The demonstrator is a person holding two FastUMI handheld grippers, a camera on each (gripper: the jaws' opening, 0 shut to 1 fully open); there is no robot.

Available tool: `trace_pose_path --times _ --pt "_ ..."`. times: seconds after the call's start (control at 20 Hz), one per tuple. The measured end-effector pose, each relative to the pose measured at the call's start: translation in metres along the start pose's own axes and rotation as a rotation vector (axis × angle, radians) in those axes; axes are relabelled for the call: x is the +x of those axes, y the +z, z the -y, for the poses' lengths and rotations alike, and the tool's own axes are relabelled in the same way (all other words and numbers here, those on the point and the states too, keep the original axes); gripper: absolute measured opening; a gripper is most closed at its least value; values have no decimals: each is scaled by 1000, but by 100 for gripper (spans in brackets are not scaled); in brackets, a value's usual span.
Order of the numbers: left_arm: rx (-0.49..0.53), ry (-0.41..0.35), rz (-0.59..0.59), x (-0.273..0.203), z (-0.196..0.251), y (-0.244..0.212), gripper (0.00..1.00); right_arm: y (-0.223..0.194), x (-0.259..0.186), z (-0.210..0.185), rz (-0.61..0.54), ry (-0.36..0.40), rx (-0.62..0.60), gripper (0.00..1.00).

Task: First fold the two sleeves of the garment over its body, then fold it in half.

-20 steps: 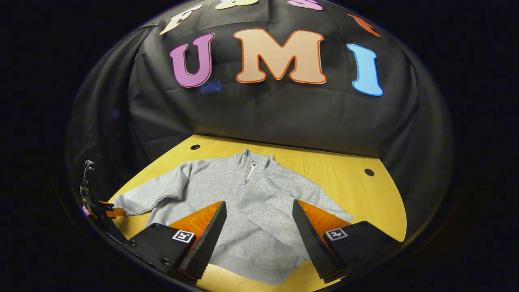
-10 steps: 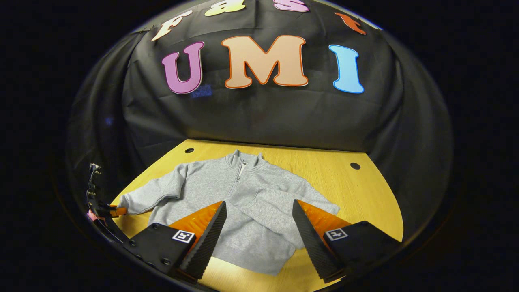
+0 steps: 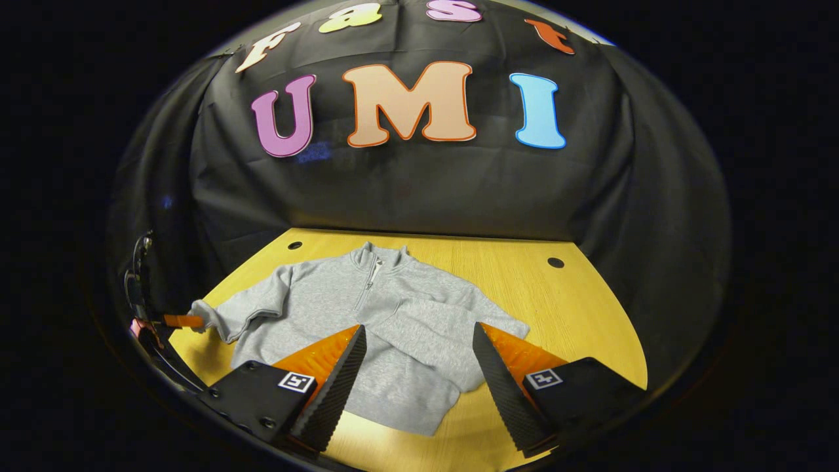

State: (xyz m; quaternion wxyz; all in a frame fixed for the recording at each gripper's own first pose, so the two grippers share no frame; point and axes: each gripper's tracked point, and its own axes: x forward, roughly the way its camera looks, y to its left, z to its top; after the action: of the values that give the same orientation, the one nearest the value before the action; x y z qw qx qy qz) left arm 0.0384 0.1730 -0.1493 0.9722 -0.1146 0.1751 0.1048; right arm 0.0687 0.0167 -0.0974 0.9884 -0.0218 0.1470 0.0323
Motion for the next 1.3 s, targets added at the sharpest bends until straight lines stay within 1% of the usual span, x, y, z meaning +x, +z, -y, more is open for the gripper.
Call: trace_pose_path --times 0.1,0.15,0.2,0.35,0.55,0.7,0.75,0.85,1.0,1.1,1.2,1.3 --pt "49 -87 50 3 38 30 2 -3 -2 0 1 7 21 100" --pt "80 -120 71 6 58 42 5 -4 -2 1 1 9 26 100" --pt "104 -151 87 7 79 52 2 -6 -3 2 -5 16 29 100" --pt "157 -277 126 11 149 75 2 -8 -5 3 -4 36 35 99" --pt "249 -427 132 25 242 79 2 -3 -7 8 9 38 24 100" --pt "304 -505 109 34 294 69 2 -3 -10 12 14 33 37 99" --pt "322 -530 103 40 310 66 2 -5 -10 15 14 27 43 100" --pt "360 -561 89 55 344 57 2 -13 -12 13 8 23 62 100" --pt "444 -582 60 88 397 35 2 -25 -15 13 -12 21 76 99" --pt "508 -591 42 107 419 22 2 -31 -17 15 -24 19 81 99" --pt "568 -589 21 124 431 8 2 -36 -20 19 -31 10 83 100" --pt "617 -577 -48 141 441 -10 5 -39 -23 24 -43 -1 91 100"
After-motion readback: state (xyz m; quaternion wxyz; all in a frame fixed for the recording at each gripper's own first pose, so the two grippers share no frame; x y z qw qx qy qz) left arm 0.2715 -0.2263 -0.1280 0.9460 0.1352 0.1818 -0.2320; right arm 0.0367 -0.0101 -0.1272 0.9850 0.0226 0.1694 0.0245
